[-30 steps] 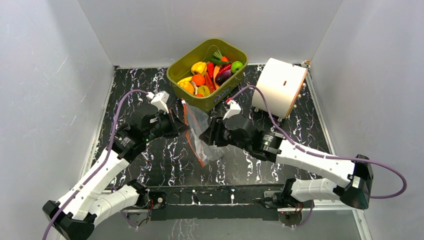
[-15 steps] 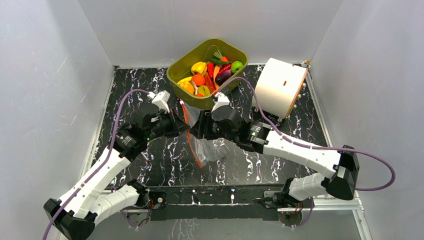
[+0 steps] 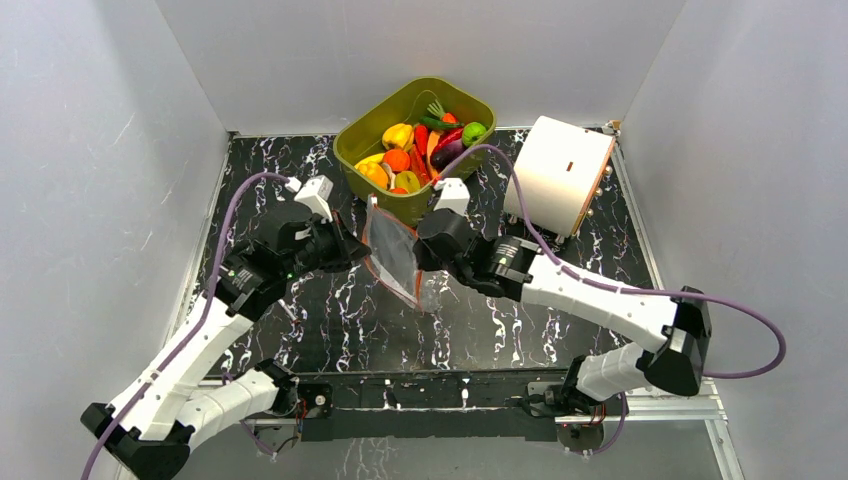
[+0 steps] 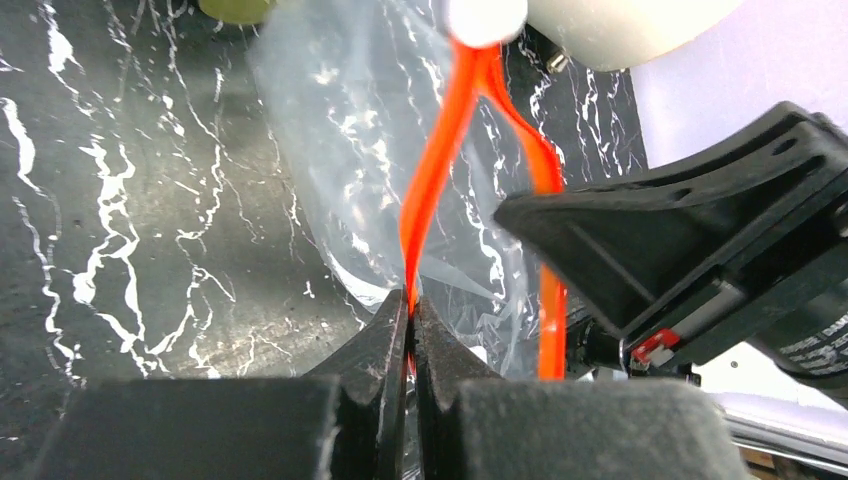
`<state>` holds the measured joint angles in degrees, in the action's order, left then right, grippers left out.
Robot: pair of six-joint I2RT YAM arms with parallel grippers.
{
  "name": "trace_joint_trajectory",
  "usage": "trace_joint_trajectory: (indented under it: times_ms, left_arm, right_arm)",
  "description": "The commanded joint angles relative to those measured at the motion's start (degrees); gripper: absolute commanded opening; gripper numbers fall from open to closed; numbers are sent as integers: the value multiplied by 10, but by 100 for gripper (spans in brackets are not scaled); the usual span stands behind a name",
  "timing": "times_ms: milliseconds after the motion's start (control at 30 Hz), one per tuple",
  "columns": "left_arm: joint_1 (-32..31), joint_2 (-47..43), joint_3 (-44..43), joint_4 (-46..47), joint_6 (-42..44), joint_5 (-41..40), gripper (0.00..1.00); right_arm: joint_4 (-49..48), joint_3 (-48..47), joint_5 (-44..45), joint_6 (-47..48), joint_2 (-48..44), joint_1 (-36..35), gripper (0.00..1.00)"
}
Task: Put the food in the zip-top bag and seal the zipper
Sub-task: Open the zipper of the food storage bag.
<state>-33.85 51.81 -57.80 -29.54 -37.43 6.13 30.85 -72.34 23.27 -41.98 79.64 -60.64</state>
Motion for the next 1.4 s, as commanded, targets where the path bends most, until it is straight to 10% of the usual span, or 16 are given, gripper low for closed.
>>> trace_joint_trajectory:
  times_ms: [0,400,567,767,1000,1367]
  left_arm:
    - [3,-7,-62,-87,35,-61,0]
    - [3,19,-83,-146,58,-105,0]
    - [2,14,-64,-90,54,-38,0]
    - [3,-19,-2,27,34,32,46]
    - [2,-16,-20,20,57,-17,75]
    - [2,127,-131,-8,142,-88,88]
  right_arm:
    - [45,-38,130,28,-57,10,0]
    - [92,-52,195,58,-126,38,0]
    - [18,-18,70,102,-135,38,0]
    - [-4,66,20,108,-144,39,0]
    - [86,38,76,101,-166,39,0]
    - [182,-32,113,102,-232,39,0]
